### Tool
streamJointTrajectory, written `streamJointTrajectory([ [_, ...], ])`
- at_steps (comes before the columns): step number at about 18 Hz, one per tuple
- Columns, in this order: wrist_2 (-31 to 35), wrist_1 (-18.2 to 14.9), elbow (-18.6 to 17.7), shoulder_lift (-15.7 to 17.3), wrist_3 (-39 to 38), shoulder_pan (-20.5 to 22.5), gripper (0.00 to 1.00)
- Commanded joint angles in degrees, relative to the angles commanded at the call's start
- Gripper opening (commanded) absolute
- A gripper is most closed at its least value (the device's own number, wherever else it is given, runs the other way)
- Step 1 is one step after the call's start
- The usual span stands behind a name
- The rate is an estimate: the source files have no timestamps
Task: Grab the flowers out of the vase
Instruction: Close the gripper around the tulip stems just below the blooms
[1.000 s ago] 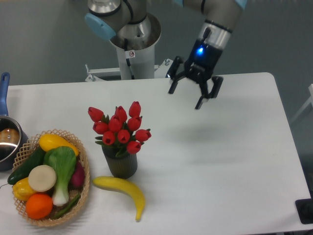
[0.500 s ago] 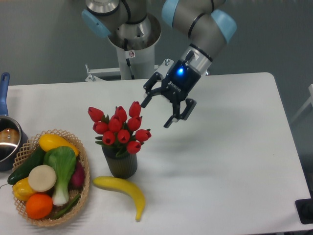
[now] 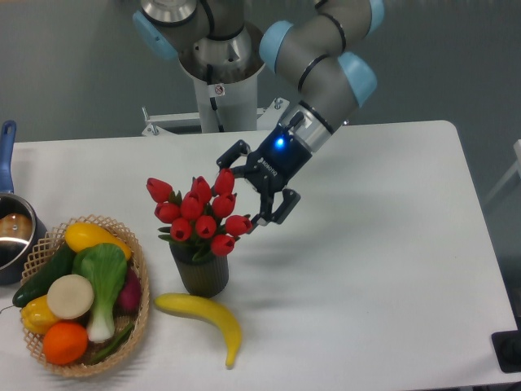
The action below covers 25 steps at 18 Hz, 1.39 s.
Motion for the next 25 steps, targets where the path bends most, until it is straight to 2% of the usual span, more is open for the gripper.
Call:
streamJointTrajectory([
  [3, -1.84, 0.00, 0.62, -0.53, -1.14, -0.53, 1.00],
  [19, -1.93, 0.09, 1.85, -2.99, -1.14, -3.16, 1.00],
  [25, -2.02, 0.09, 3.34, -4.22, -1.23, -4.75, 1.00],
])
